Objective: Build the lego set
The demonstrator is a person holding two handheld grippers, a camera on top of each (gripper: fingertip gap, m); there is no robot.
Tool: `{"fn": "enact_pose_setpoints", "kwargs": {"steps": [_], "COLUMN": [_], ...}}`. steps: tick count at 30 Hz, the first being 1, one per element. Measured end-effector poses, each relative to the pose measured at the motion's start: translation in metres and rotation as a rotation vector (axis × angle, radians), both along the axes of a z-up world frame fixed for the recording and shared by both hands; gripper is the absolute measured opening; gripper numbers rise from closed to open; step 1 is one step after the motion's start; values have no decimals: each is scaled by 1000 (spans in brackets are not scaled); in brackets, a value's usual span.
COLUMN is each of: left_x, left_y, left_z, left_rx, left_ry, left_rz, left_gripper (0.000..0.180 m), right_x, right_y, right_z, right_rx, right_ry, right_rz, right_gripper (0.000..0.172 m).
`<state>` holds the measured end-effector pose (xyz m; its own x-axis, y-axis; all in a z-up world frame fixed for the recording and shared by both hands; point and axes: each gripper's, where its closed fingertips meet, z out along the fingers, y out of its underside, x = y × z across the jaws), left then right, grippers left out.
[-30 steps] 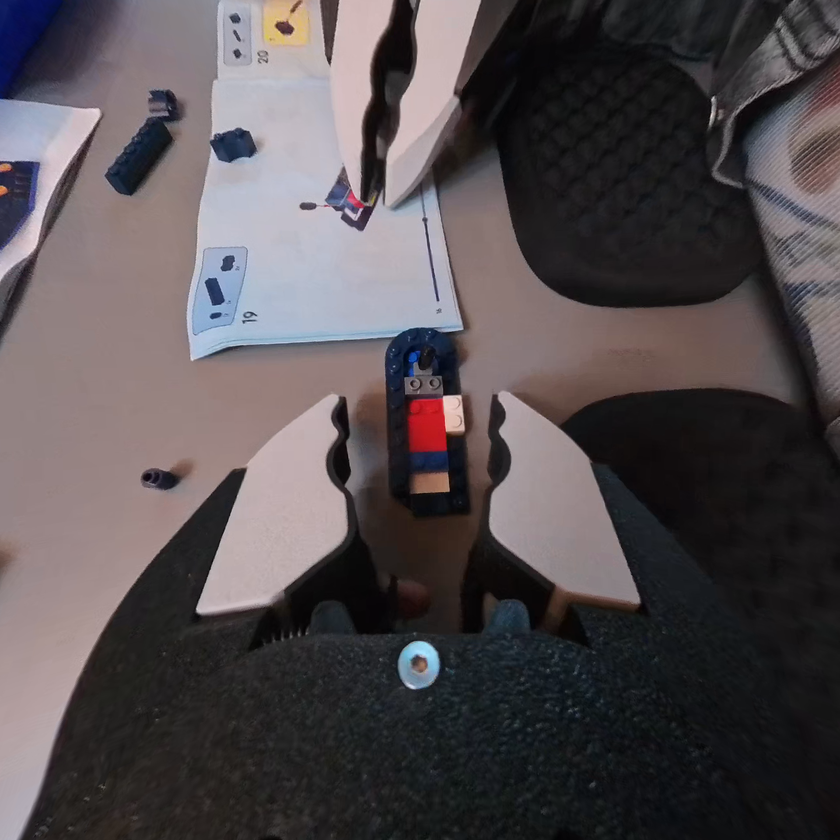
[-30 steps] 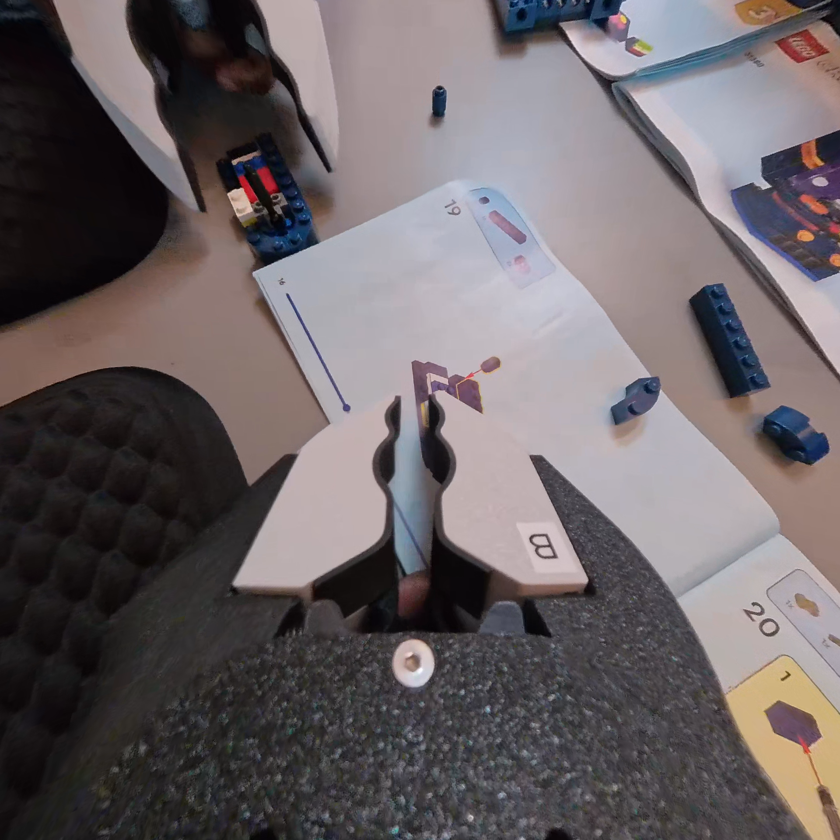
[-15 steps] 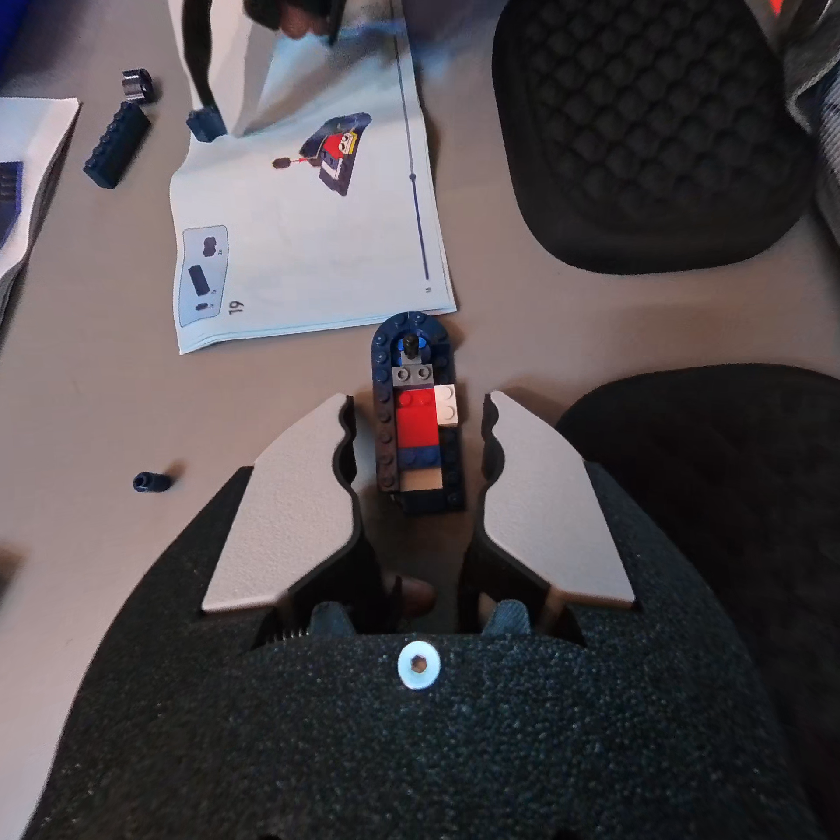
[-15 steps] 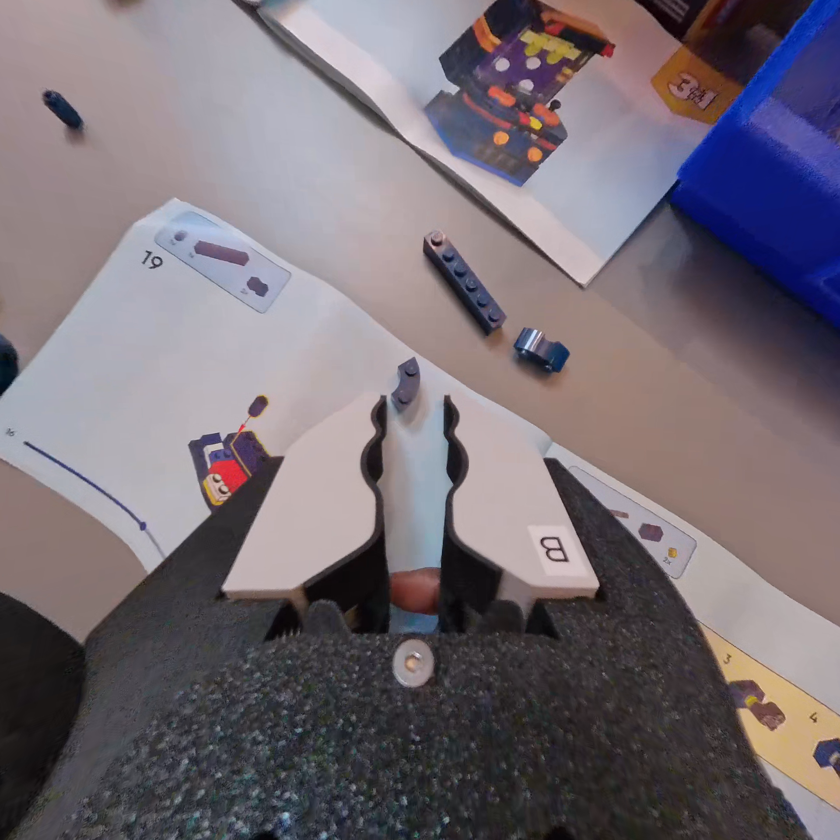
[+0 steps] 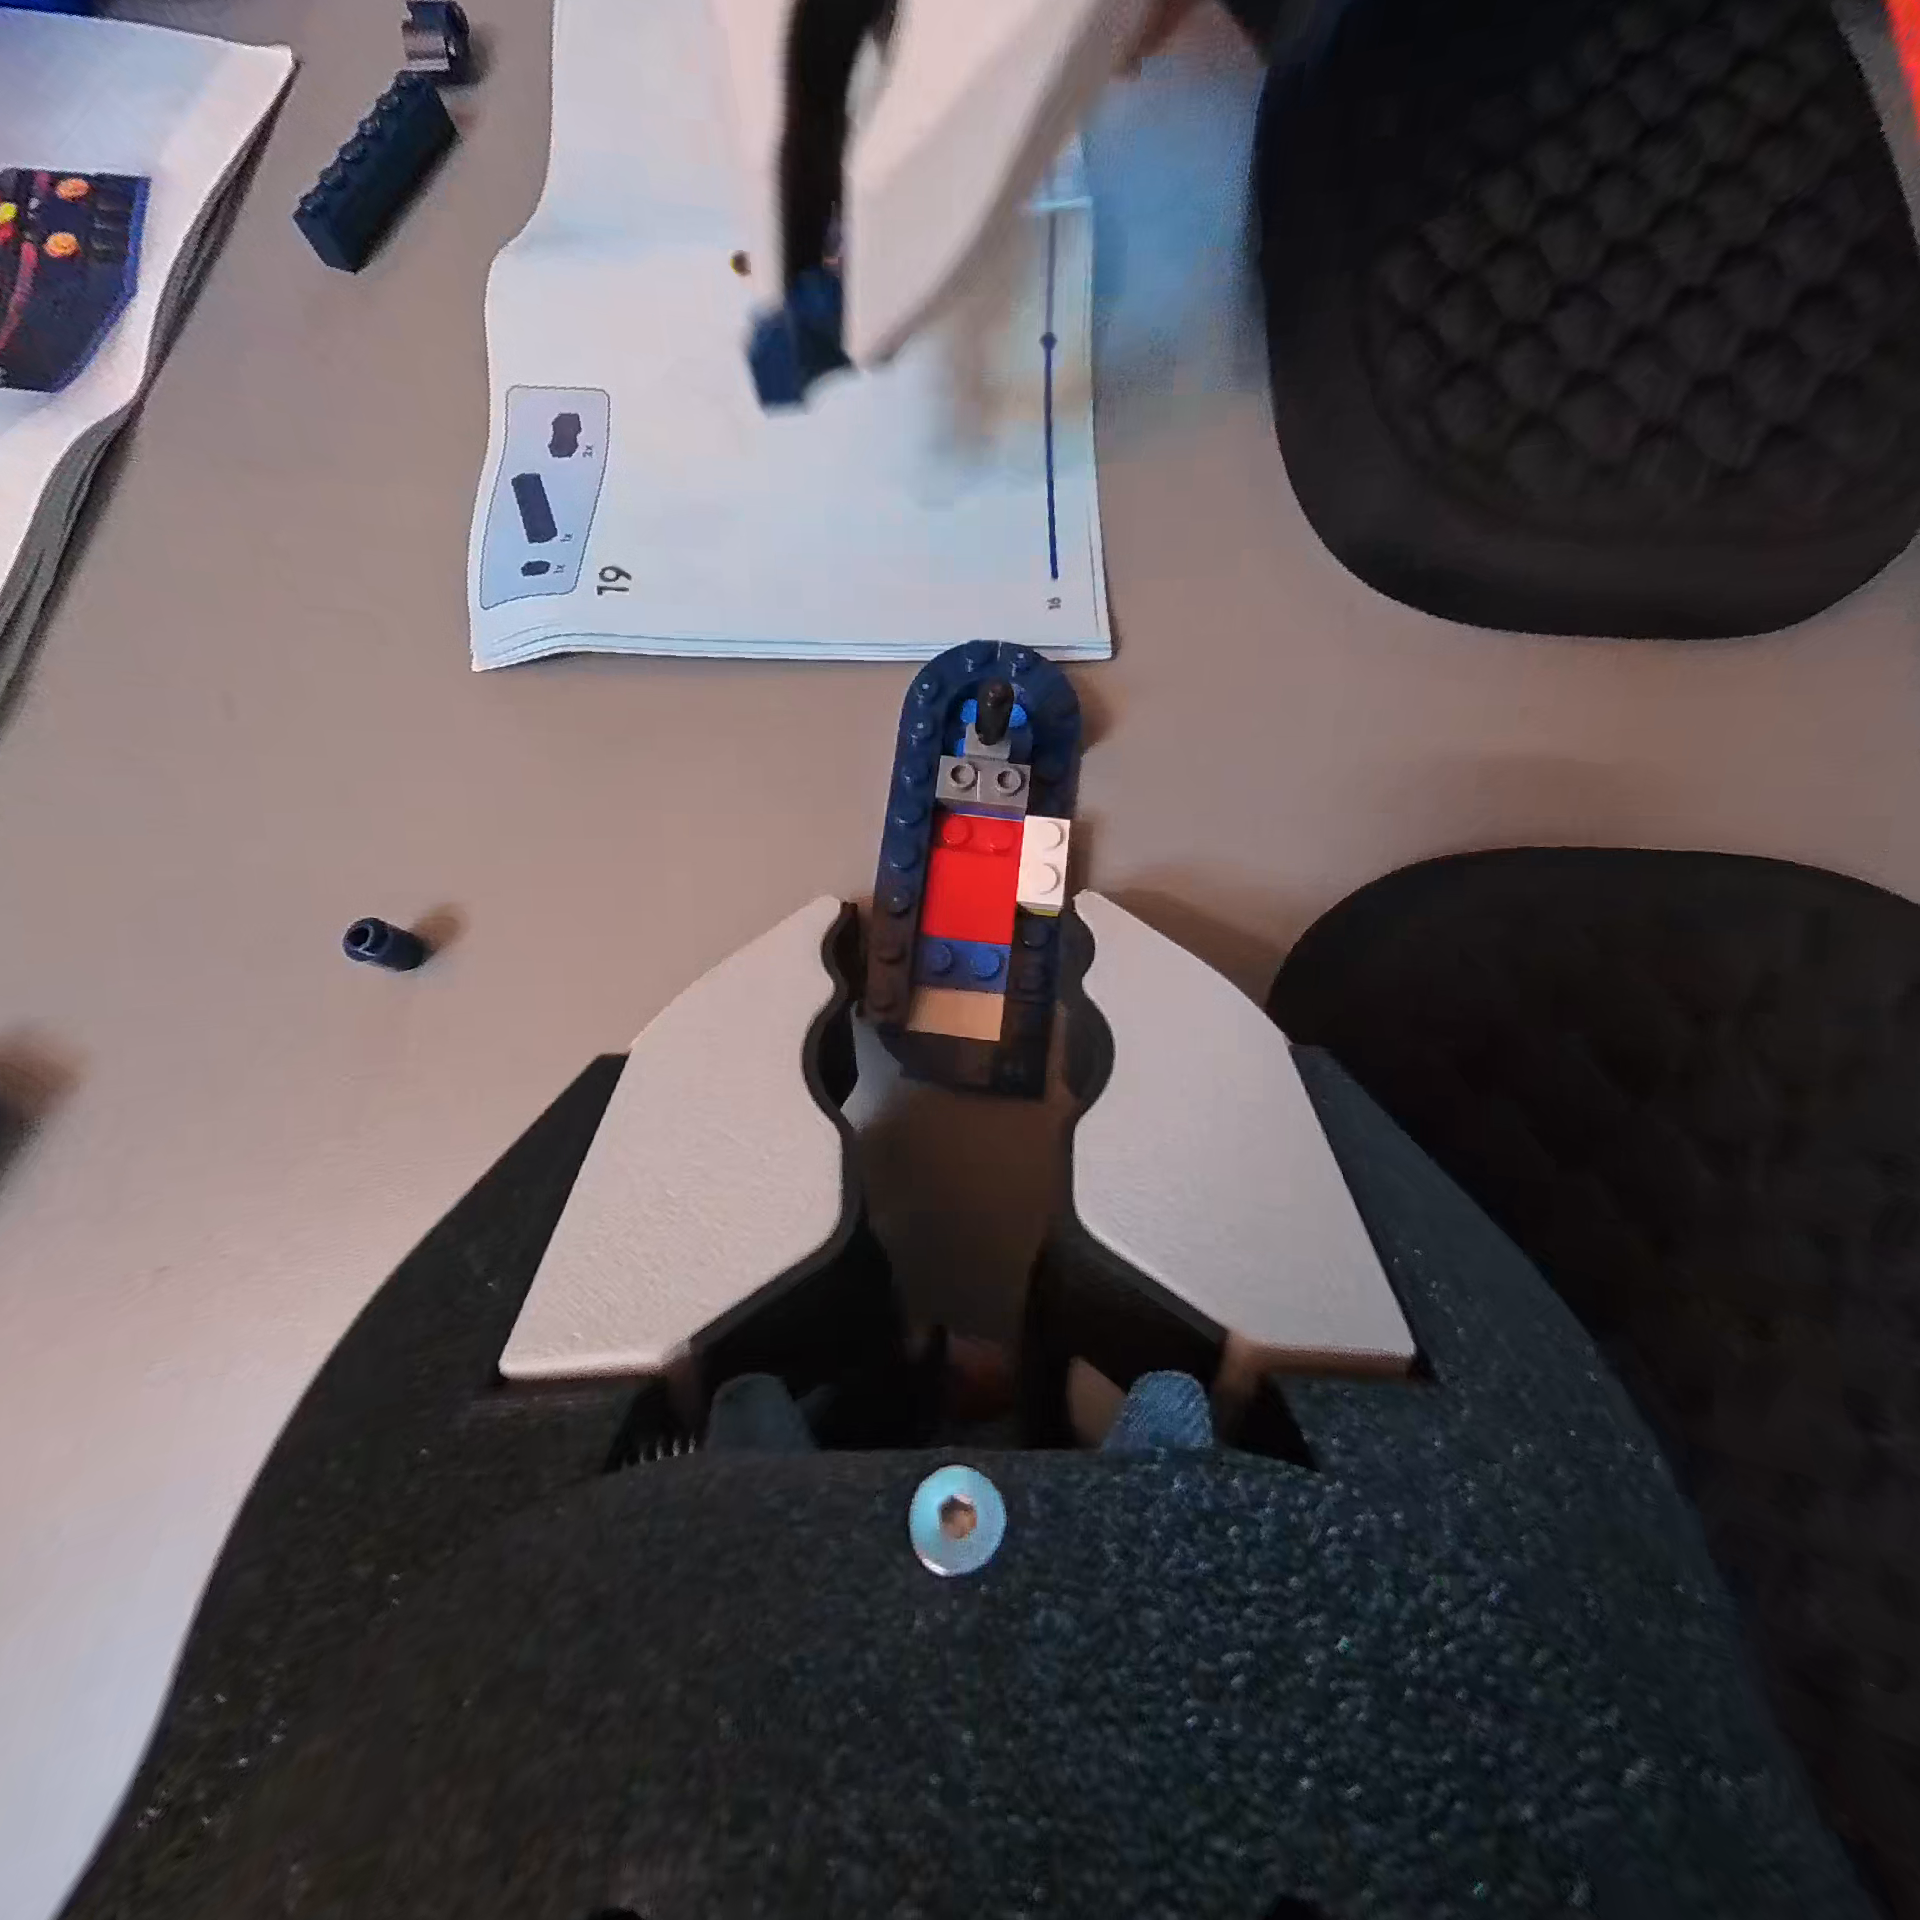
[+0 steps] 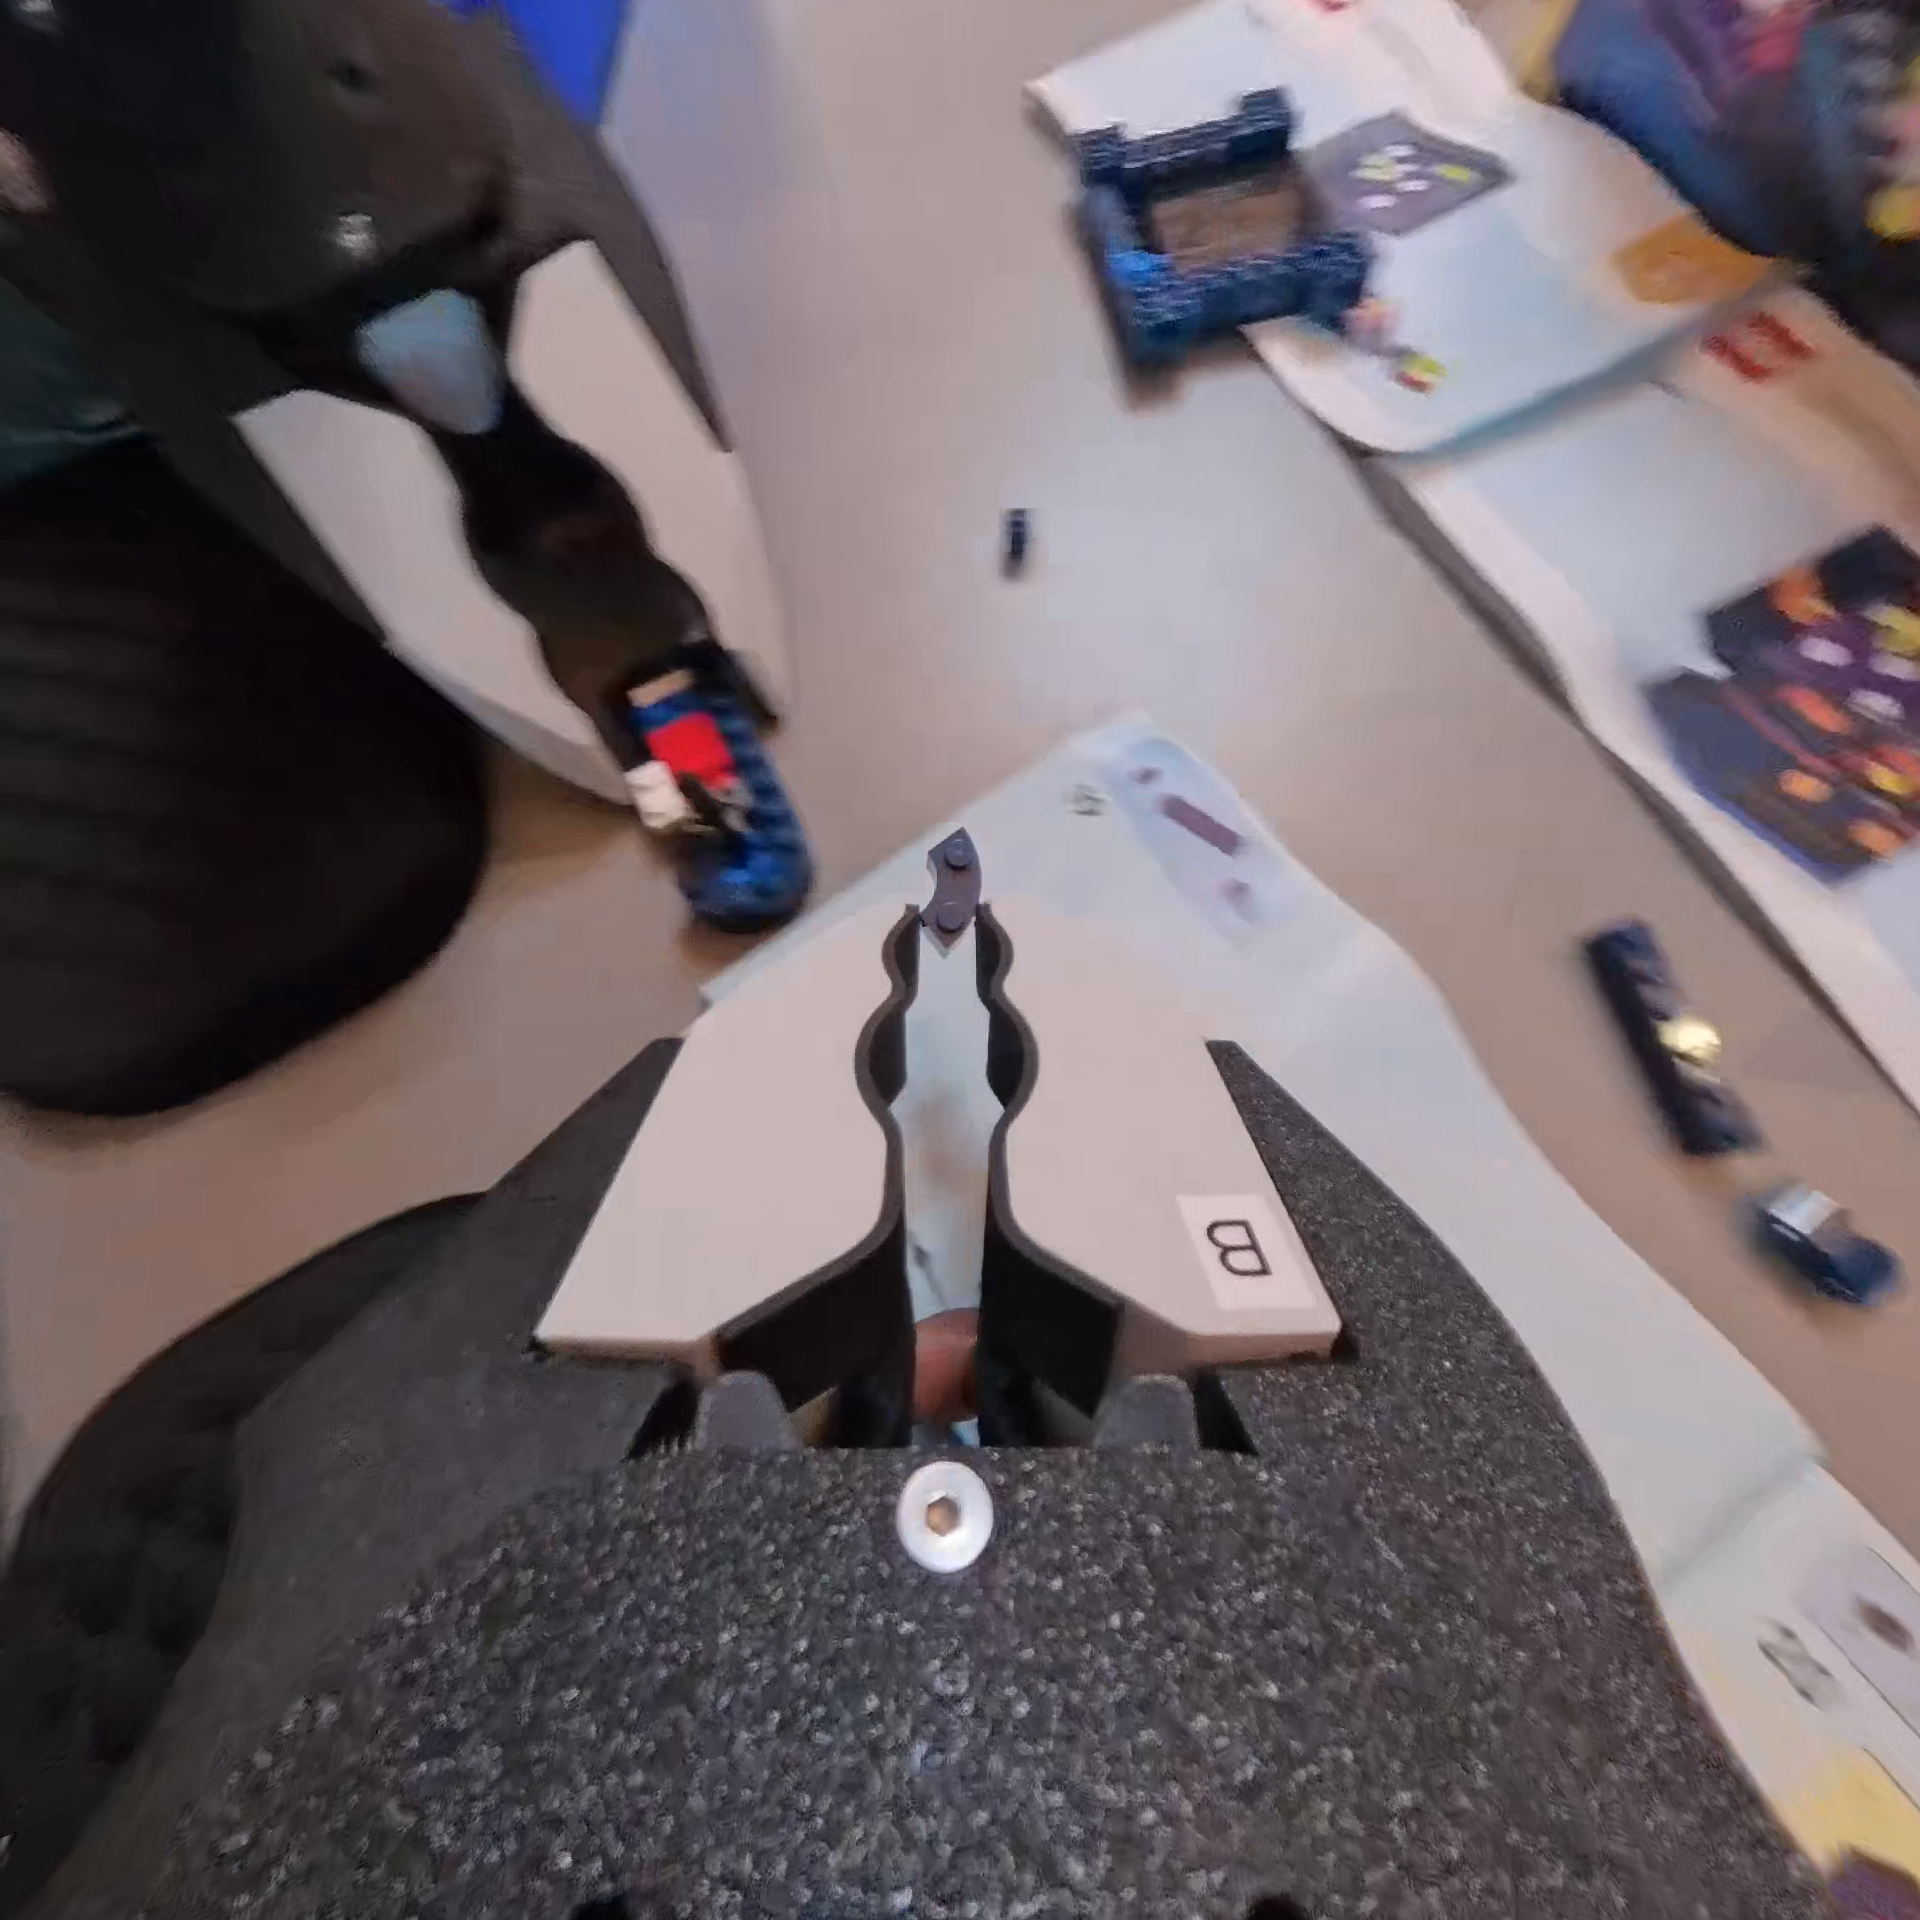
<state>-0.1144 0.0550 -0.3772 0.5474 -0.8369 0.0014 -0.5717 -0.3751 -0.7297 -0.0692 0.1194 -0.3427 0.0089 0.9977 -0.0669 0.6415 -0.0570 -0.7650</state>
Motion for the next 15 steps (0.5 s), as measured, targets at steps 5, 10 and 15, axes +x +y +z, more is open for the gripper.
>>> {"fn": "enact_pose_setpoints", "kwargs": {"steps": [5,10,15], "left_x": [6,-1,-28], "left_y": [-7,-1,28], "left_z": [1,26,84], "left_rx": [-28,45,89], "left_ry": [-5,-56,-455], "left_rz": [23,52,321], "left_gripper": [39,55,49], "right_x": [-13,-19,-19], "right_y": [-30,-30,-17], "right_z": [-6,0,1], "right_rx": [23,67,50], "right_ry": [-45,-15,29], "right_rz": [39,4,-46], "right_gripper": [9,10,10]}}
